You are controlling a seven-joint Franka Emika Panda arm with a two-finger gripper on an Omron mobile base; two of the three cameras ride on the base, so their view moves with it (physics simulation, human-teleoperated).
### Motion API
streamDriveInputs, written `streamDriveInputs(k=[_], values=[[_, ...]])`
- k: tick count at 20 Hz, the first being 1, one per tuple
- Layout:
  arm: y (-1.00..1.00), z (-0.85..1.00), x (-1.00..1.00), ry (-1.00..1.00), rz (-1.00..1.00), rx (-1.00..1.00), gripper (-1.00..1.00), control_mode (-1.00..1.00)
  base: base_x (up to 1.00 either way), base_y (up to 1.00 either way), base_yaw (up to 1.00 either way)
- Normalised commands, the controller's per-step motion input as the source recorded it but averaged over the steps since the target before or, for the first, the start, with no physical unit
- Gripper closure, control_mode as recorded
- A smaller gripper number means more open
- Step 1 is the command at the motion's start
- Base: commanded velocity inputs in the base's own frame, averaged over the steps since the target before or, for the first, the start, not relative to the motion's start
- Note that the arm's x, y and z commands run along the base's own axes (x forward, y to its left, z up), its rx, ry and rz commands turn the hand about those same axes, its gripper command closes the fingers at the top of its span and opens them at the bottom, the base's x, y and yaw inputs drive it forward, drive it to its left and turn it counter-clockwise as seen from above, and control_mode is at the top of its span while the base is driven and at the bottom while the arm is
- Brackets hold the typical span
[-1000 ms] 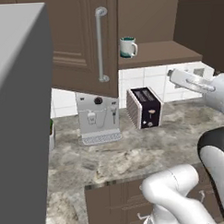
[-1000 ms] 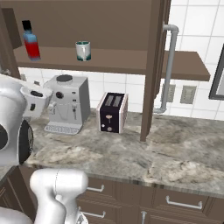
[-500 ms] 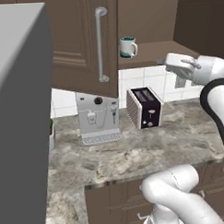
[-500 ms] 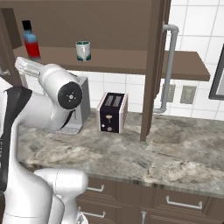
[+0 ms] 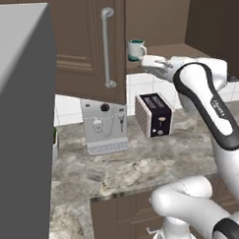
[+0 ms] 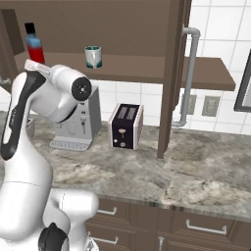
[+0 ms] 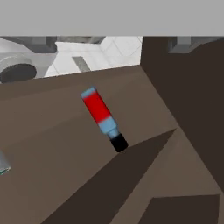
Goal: Open the cabinet directly in front. Then move the liquor and the mug to the dining counter with the candle on it.
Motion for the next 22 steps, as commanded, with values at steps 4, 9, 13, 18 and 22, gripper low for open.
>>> streamDriveInputs(k=[4,9,13,18,22], values=[[0.79,-0.03,0.84,0.11,0.24,0.00,-1.00,-1.00,0.00,0.00,0.00],[0.88,0.00,0.20,0.14,0.44,-0.01,-1.00,-1.00,0.00,0.00,0.00],[1.00,0.00,-0.36,0.03,0.60,-0.09,-1.00,-1.00,0.00,0.00,0.00],[1.00,0.00,-0.56,0.00,0.56,-0.10,-1.00,-1.00,0.00,0.00,0.00],[1.00,0.00,-0.69,-0.06,0.42,-0.06,-1.00,-1.00,0.00,0.00,0.00]])
